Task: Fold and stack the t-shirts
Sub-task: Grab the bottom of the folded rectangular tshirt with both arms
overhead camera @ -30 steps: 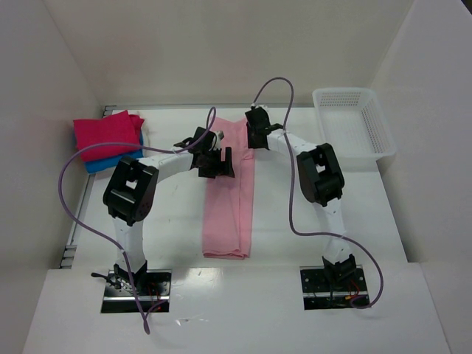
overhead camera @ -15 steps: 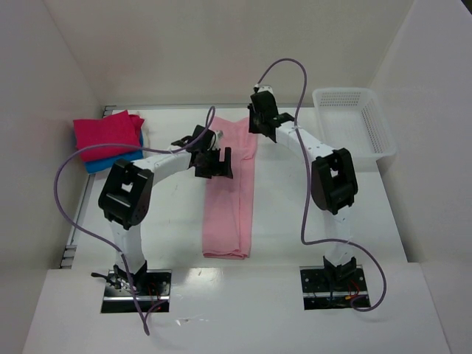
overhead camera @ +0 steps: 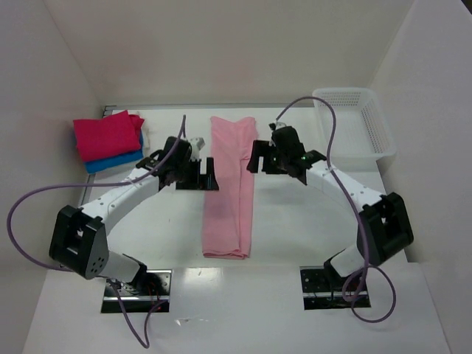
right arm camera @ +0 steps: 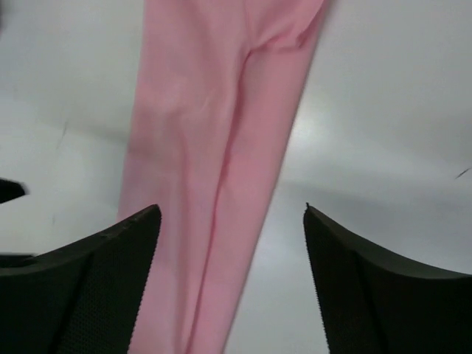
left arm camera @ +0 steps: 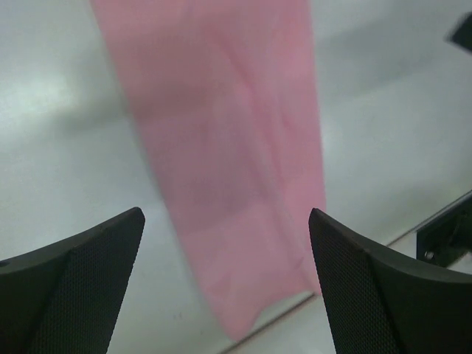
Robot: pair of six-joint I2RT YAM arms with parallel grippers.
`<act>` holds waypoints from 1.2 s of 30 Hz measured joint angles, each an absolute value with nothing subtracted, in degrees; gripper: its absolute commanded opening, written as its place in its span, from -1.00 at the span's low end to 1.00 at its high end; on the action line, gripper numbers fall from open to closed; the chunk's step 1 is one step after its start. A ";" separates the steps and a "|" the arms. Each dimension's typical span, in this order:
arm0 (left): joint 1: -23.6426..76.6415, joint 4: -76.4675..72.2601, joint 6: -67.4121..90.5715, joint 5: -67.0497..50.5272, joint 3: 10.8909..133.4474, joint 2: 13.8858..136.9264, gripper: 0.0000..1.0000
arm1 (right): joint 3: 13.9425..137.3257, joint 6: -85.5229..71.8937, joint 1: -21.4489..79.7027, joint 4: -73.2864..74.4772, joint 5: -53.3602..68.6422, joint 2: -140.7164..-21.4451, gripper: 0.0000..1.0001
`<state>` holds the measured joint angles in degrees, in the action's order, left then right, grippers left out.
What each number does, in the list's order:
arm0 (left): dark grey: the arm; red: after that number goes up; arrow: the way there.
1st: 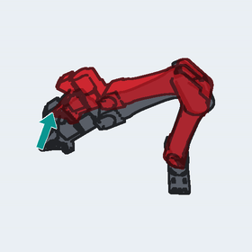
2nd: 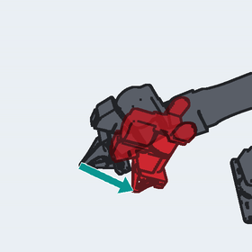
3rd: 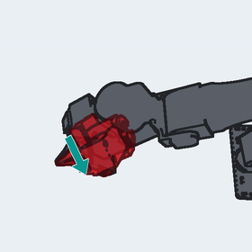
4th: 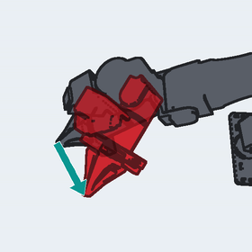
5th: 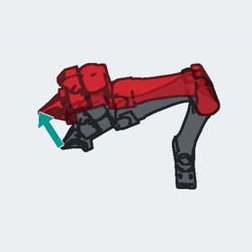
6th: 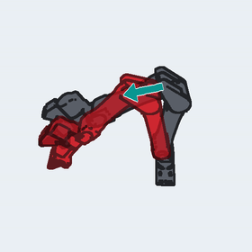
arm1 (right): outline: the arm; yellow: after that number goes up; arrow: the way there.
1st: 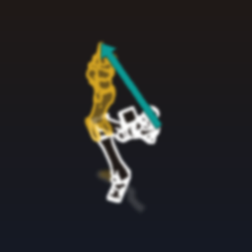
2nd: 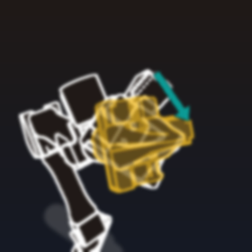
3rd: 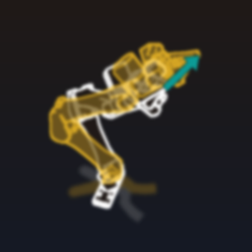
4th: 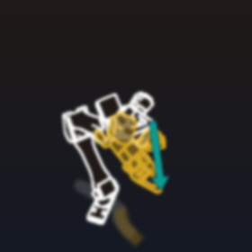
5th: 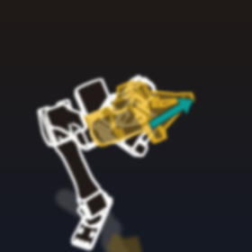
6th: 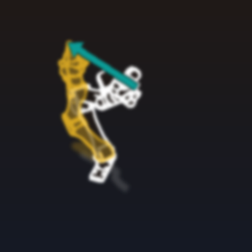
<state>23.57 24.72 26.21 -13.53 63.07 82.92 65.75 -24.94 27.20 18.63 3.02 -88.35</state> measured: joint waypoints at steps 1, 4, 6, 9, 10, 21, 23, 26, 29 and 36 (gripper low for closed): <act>24.01 25.56 26.88 -13.65 59.97 81.78 1.00 | 63.36 -25.77 28.20 18.57 3.99 -86.27 0.78; 25.00 28.75 29.31 -13.97 51.78 78.20 1.00 | 56.70 -28.44 32.21 18.74 6.31 -80.69 0.78; 25.25 30.85 31.54 -14.48 48.02 74.57 1.00 | 52.40 -30.65 34.89 18.91 7.20 -77.16 0.73; 25.71 32.12 35.52 -14.62 44.86 66.59 1.00 | 46.29 -34.29 38.00 19.15 8.11 -72.57 0.56; 25.79 32.23 36.84 -14.60 44.42 64.08 1.00 | 44.17 -35.72 39.08 19.23 8.23 -71.12 0.56; 29.17 33.57 43.94 -15.20 44.04 62.68 0.92 | 36.79 -46.10 48.97 23.96 8.26 -67.05 0.52; 30.13 34.07 44.86 -15.21 43.81 63.06 0.89 | 36.07 -47.17 49.50 23.82 8.30 -67.05 0.48; 31.44 34.51 46.62 -15.20 43.70 63.29 0.82 | 34.54 -48.45 50.19 23.76 8.49 -67.05 0.37; 32.27 34.54 47.80 -15.11 43.23 64.06 0.79 | 33.18 -49.67 50.37 23.15 8.85 -67.23 0.30; 33.19 34.54 49.54 -13.52 42.08 69.01 0.77 | 31.77 -51.96 52.33 20.19 9.69 -70.76 0.27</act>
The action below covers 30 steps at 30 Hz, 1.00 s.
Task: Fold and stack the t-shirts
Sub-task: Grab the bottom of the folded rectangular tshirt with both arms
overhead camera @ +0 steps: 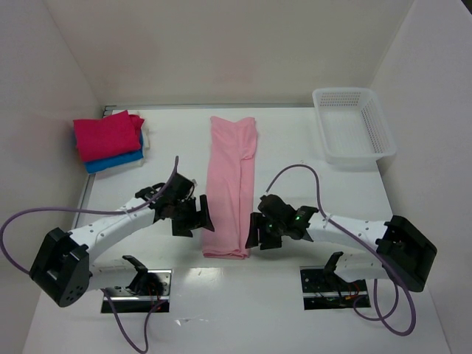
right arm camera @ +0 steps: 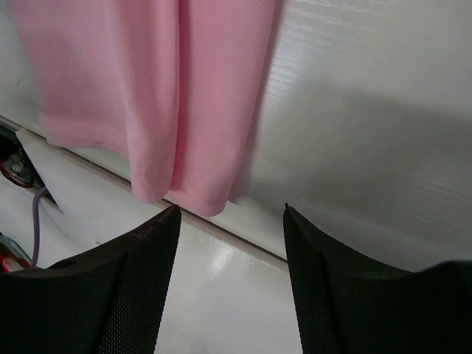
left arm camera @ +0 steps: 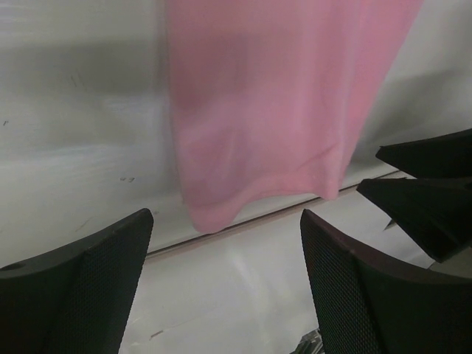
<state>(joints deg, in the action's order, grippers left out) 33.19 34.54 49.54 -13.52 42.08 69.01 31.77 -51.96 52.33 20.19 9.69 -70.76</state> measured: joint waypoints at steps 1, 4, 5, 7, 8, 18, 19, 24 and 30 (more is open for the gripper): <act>33.21 34.55 49.73 -13.38 41.70 69.32 0.77 | 31.77 -52.24 52.48 19.76 9.83 -71.08 0.27; 33.21 34.73 49.91 -13.16 40.82 70.20 0.77 | 31.77 -52.99 52.62 18.30 9.93 -72.04 0.27; 33.21 34.77 49.91 -13.13 40.79 70.42 0.74 | 31.77 -53.16 52.66 17.85 9.93 -72.34 0.27; 33.21 34.47 49.93 -13.08 40.72 70.64 0.74 | 31.77 -53.60 52.93 17.14 9.96 -72.78 0.27; 33.21 34.34 49.93 -13.08 40.62 70.76 0.74 | 31.77 -53.75 52.99 16.87 9.98 -72.89 0.23; 33.21 33.41 49.82 -13.13 39.59 72.71 0.74 | 31.86 -55.74 54.69 13.93 10.40 -77.36 0.09; 33.21 33.40 49.80 -13.13 39.57 72.71 0.74 | 31.89 -56.00 55.02 13.52 10.56 -77.71 0.09; 33.21 32.80 49.69 -13.15 39.57 73.08 0.74 | 32.89 -56.55 56.21 12.82 11.20 -79.82 -0.17; 33.21 32.80 49.67 -13.17 39.53 73.08 0.74 | 33.21 -57.08 56.80 13.10 10.35 -81.10 -0.66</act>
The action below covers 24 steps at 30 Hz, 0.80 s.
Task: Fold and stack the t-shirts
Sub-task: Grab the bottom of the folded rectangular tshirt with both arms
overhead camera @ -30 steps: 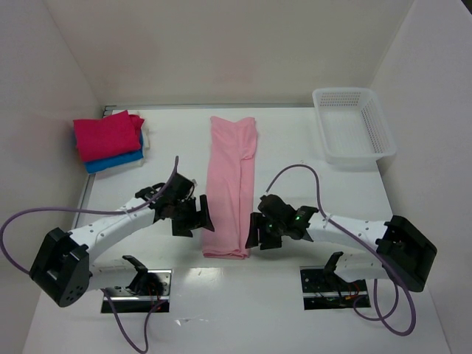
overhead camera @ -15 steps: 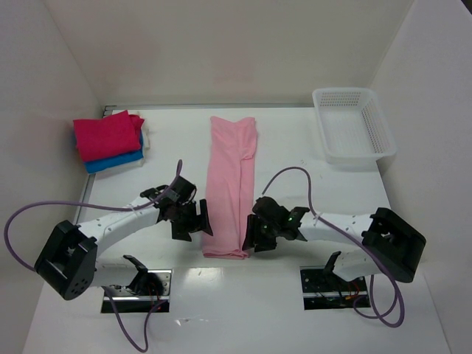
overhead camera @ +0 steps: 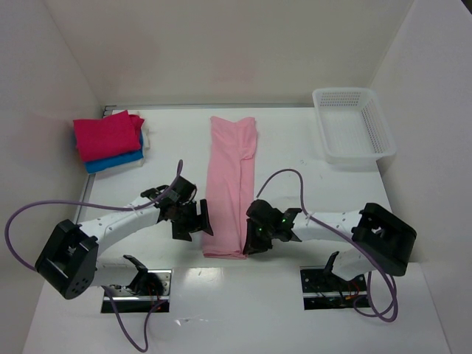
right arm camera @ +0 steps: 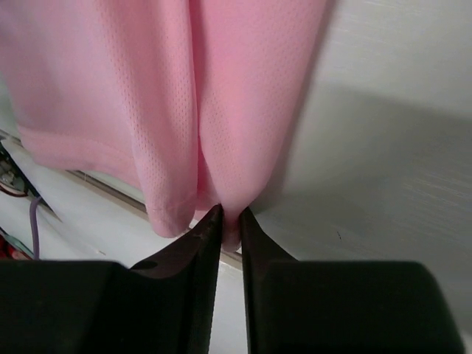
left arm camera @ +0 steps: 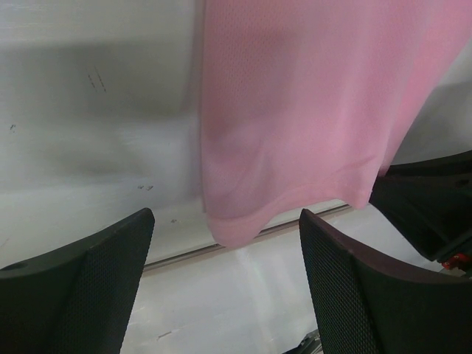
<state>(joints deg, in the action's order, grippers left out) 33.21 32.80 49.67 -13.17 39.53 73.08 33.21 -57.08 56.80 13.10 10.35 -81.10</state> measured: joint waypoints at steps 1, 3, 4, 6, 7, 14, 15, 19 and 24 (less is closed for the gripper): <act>33.21 32.82 49.69 -13.17 39.51 73.08 0.72 | 33.21 -57.28 56.80 13.19 10.04 -81.14 -0.78; 33.21 32.80 49.65 -13.21 39.46 73.08 0.67 | 33.21 -57.73 56.86 13.54 9.26 -81.12 -0.81; 33.21 32.80 49.63 -13.34 39.46 73.08 0.65 | 33.21 -58.01 56.86 13.71 8.94 -81.04 -0.84; 33.21 32.80 49.48 -13.62 39.46 73.08 0.57 | 33.21 -58.37 56.88 14.53 7.94 -80.20 -0.84; 33.28 32.80 49.43 -13.78 39.46 73.08 0.55 | 33.19 -58.62 56.86 15.20 7.29 -79.42 -0.84; 35.54 32.14 47.92 -15.28 39.46 77.12 0.42 | 32.49 -59.76 56.86 16.50 4.81 -75.96 -0.84; 35.92 32.10 47.92 -15.35 39.46 77.58 0.42 | 32.41 -59.83 56.86 16.66 4.67 -75.96 -0.84; 36.88 31.52 48.20 -15.38 39.46 78.00 0.42 | 32.23 -60.20 56.86 16.99 4.23 -75.94 -0.84; 36.88 29.89 49.70 -15.35 39.23 77.70 0.42 | 31.67 -60.57 56.86 17.05 3.80 -75.75 -0.84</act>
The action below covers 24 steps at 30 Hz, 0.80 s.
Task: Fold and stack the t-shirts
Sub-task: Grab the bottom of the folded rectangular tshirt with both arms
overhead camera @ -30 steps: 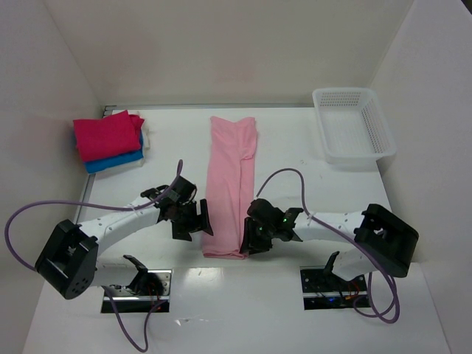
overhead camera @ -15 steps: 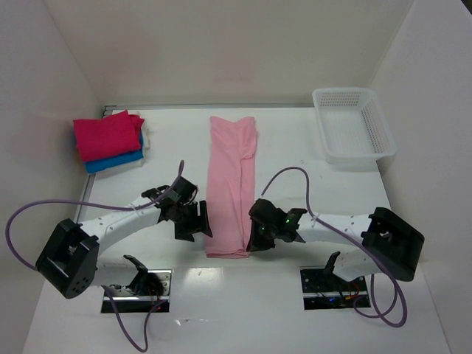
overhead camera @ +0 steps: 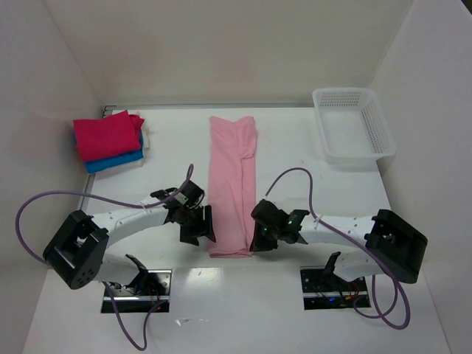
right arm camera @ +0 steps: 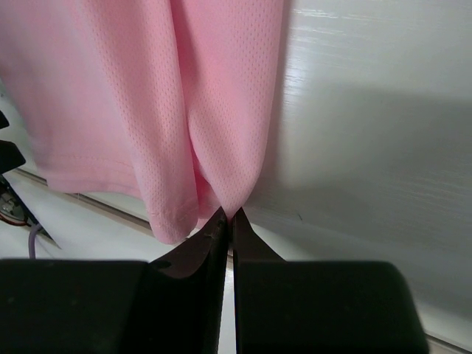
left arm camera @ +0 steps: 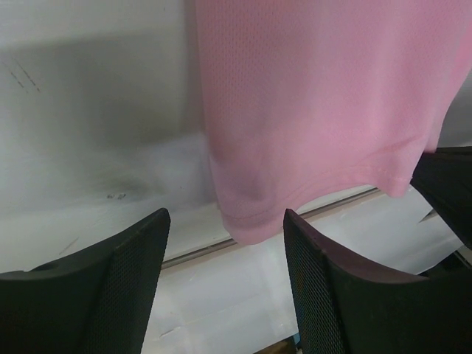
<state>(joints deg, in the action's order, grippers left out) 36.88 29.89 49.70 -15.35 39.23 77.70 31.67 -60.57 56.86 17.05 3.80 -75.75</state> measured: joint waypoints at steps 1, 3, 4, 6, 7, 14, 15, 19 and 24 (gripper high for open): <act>36.88 29.55 50.01 -15.35 39.04 77.51 0.42 | 31.48 -60.60 56.86 17.04 3.69 -75.65 -0.84; 36.88 28.83 51.04 -15.35 38.59 77.26 0.42 | 31.38 -60.62 56.86 17.15 3.60 -75.45 -0.84; 36.88 28.54 51.43 -15.33 38.35 77.25 0.42 | 31.38 -60.62 56.86 17.13 3.60 -75.34 -0.82; 36.88 28.07 52.19 -15.35 37.81 77.25 0.42 | 31.38 -60.62 56.86 17.15 3.57 -75.08 -0.82; 36.88 27.88 52.66 -15.35 37.57 77.25 0.42 | 31.36 -60.64 56.86 17.15 3.57 -74.83 -0.82; 36.88 26.44 54.49 -16.09 36.20 77.28 0.32 | 30.60 -60.92 56.86 17.10 3.42 -73.24 -0.82; 36.88 26.22 54.60 -16.35 36.11 77.35 0.32 | 30.46 -61.02 56.86 17.10 3.42 -73.23 -0.82; 37.18 25.03 55.25 -17.20 36.05 78.27 0.30 | 30.37 -61.08 56.86 16.98 3.42 -73.25 -0.82; 37.74 24.05 56.01 -18.16 35.95 79.69 0.22 | 30.37 -61.08 56.86 16.89 3.40 -73.30 -0.82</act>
